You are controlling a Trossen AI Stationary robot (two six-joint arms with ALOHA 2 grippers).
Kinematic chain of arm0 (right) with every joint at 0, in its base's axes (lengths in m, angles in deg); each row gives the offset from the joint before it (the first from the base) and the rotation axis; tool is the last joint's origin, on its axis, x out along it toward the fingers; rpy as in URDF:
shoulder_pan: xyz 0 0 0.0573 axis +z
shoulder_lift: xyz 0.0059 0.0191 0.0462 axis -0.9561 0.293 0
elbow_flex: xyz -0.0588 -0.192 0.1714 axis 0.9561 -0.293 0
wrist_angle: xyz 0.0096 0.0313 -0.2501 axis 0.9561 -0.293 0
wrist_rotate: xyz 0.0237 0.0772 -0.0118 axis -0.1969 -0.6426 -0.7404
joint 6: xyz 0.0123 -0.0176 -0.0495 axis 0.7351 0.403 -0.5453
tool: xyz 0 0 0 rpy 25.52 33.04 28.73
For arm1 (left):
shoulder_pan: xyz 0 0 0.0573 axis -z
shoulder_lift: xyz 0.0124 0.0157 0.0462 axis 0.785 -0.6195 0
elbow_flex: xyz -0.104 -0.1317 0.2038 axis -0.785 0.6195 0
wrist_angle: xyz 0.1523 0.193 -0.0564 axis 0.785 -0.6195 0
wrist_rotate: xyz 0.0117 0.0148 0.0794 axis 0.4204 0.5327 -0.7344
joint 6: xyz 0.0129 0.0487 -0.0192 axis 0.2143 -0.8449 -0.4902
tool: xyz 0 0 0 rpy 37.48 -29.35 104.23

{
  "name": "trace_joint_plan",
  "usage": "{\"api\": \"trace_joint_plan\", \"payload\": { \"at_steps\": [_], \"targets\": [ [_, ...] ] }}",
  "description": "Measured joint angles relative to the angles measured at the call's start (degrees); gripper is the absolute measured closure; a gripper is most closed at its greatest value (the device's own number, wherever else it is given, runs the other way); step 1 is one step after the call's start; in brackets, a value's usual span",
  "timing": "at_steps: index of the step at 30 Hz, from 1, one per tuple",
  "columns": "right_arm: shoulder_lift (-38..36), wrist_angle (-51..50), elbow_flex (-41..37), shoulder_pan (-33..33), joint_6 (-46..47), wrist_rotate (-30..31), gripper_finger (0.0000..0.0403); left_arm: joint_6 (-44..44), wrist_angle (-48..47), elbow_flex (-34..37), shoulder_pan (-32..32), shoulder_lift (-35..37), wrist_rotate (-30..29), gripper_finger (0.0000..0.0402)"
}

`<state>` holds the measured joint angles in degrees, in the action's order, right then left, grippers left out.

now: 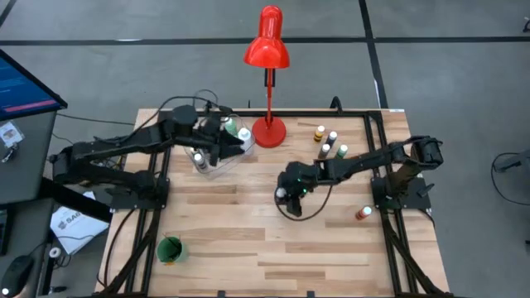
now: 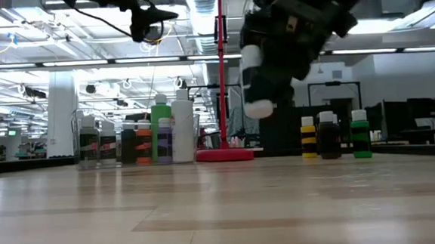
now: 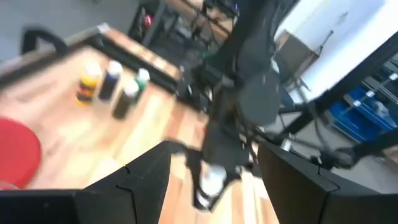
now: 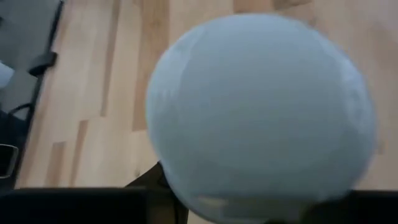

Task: Pick & Place Paint Supplies
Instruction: Put the white paint bottle into the transparent bin

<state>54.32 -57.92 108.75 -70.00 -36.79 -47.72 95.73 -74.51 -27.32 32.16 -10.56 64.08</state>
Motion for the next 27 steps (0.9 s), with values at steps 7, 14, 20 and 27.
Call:
{"api": "trace_joint_plan", "payload": {
  "at_steps": [7, 14, 20, 27],
  "targets": [
    [2.9, -6.0, 6.13, -2.26, -15.58, 8.22, 0.0289, -1.55, 0.22, 0.02, 2.78, -0.46, 0.1, 0.017],
    [13.75, -6.63, 14.11, -1.96, -21.61, 8.93, 0.0289, -1.42, 0.18, 0.02, 2.8, 5.55, 0.08, 0.017],
    [22.52, -6.45, 21.3, -1.68, -23.03, 9.19, 0.0284, -1.05, 0.35, 0.04, 2.8, 10.01, 0.08, 0.017],
    [27.19, -6.25, 26.47, -0.72, -23.77, 10.51, 0.0264, -0.97, 0.1, 0.04, 2.8, 13.06, 0.08, 0.017]
  ]
}}
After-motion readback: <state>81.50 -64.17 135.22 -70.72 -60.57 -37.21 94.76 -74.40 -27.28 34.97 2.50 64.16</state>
